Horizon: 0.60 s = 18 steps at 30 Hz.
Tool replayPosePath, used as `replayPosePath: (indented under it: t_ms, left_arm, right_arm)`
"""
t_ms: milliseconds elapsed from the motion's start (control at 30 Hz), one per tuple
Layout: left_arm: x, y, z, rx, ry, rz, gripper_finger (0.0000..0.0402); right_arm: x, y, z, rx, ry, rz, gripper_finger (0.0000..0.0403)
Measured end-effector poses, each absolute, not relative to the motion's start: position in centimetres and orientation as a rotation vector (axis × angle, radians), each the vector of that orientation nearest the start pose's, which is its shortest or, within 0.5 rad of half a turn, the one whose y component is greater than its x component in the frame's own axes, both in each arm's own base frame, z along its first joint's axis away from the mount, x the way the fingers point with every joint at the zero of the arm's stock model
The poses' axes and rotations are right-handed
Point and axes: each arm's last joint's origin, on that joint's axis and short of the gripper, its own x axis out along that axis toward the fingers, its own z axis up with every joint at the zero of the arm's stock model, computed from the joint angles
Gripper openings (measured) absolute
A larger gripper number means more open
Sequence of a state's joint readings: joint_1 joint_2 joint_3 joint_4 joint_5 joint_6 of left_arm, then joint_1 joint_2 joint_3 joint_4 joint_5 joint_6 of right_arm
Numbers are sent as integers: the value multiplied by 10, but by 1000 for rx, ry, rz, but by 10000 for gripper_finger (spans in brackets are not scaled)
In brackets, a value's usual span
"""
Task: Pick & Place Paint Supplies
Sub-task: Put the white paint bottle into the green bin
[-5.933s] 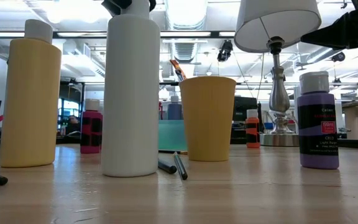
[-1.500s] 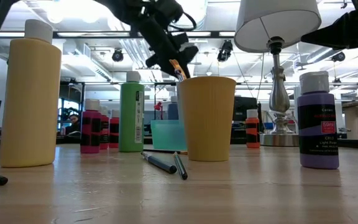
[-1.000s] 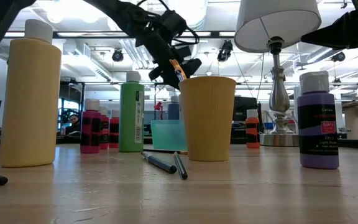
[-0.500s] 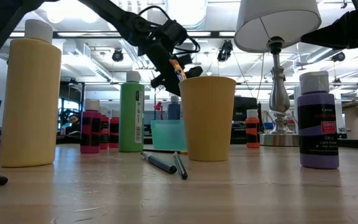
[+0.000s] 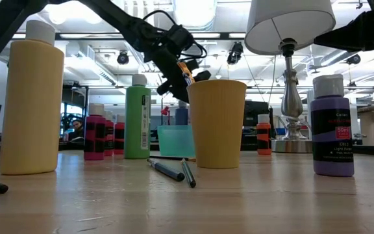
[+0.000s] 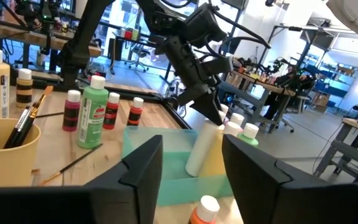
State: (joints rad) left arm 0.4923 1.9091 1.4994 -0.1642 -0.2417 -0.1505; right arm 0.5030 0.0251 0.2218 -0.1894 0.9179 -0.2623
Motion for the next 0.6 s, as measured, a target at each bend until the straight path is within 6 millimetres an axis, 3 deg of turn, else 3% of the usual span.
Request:
replayPosePath:
  t_ms: [600]
  left_arm:
    - [383, 213, 259, -237, 511, 694, 140]
  right_arm:
    - [72, 14, 217, -254, 49, -413, 197]
